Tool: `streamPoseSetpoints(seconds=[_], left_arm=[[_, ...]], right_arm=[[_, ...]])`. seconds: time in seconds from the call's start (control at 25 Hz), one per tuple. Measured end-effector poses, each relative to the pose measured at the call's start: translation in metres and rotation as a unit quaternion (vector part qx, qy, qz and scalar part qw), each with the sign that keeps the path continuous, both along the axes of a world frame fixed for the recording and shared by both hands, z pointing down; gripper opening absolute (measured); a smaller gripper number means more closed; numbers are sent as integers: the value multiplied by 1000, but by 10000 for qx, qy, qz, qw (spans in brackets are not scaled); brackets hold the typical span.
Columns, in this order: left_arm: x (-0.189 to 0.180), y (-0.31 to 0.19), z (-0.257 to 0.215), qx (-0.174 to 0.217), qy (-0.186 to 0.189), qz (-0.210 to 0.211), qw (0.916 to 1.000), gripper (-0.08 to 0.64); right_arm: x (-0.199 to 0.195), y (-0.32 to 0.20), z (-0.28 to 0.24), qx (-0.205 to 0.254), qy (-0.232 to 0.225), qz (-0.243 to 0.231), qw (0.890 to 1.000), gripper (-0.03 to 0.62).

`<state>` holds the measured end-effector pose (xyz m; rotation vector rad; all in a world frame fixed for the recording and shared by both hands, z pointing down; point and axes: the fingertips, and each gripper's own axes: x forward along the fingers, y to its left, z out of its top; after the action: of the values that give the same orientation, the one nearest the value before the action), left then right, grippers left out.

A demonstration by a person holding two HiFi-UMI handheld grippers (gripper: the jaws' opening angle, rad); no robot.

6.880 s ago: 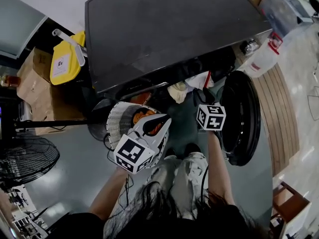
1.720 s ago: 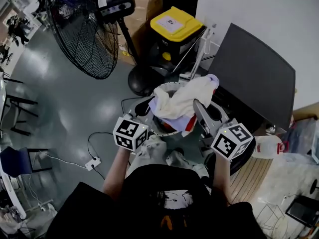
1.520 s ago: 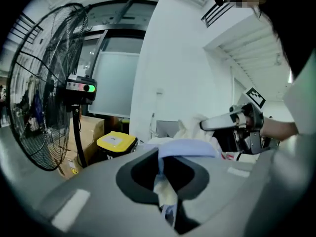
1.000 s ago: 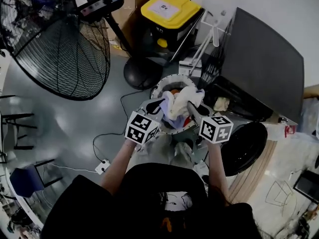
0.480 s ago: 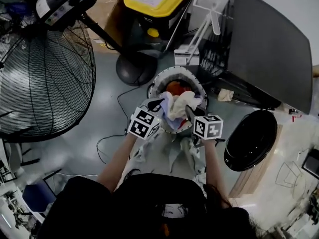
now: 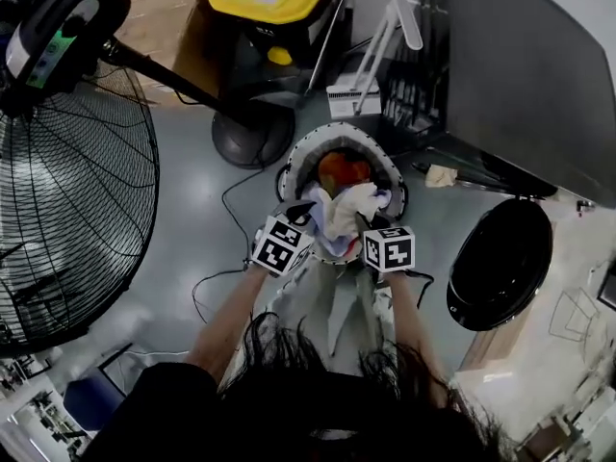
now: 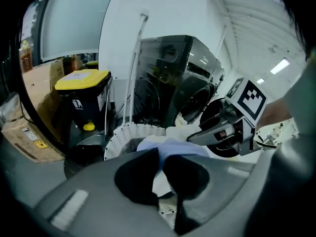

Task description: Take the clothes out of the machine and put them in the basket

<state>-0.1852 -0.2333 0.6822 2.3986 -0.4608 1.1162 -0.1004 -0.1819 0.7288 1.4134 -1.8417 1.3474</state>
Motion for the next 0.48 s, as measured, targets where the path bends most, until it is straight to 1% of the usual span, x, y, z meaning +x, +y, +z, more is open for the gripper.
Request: streamPoseSetpoints(seconds=[0.08, 0.12, 0.2, 0.24, 0.32, 0.4, 0.48], left_arm=[[-2, 2, 13, -74, -104, 14, 9999, 18], [-4, 3, 18, -108, -169, 29, 9998, 20], [-7, 4, 28, -149, -342, 92, 9993, 26], [-9, 4, 31, -152, -425, 135, 9989, 38], [-13, 7, 36, -158, -558, 246, 9980, 67], [-16, 10, 36, -207, -586, 347, 9975, 115], [-18, 12, 35, -295, -522, 356, 9976, 118]], right_arm=[[0, 4, 12, -50, 84, 14, 10000, 78], [-1, 7, 18, -123, 118, -13, 9999, 109], [-3, 14, 28, -327, 142, -72, 9993, 249], [-3, 17, 32, -398, 138, -71, 9991, 279], [-4, 22, 33, -422, 112, -9, 9990, 284], [-5, 24, 33, -377, 55, 59, 9993, 311], [-7, 23, 32, -331, -6, 114, 9994, 313]])
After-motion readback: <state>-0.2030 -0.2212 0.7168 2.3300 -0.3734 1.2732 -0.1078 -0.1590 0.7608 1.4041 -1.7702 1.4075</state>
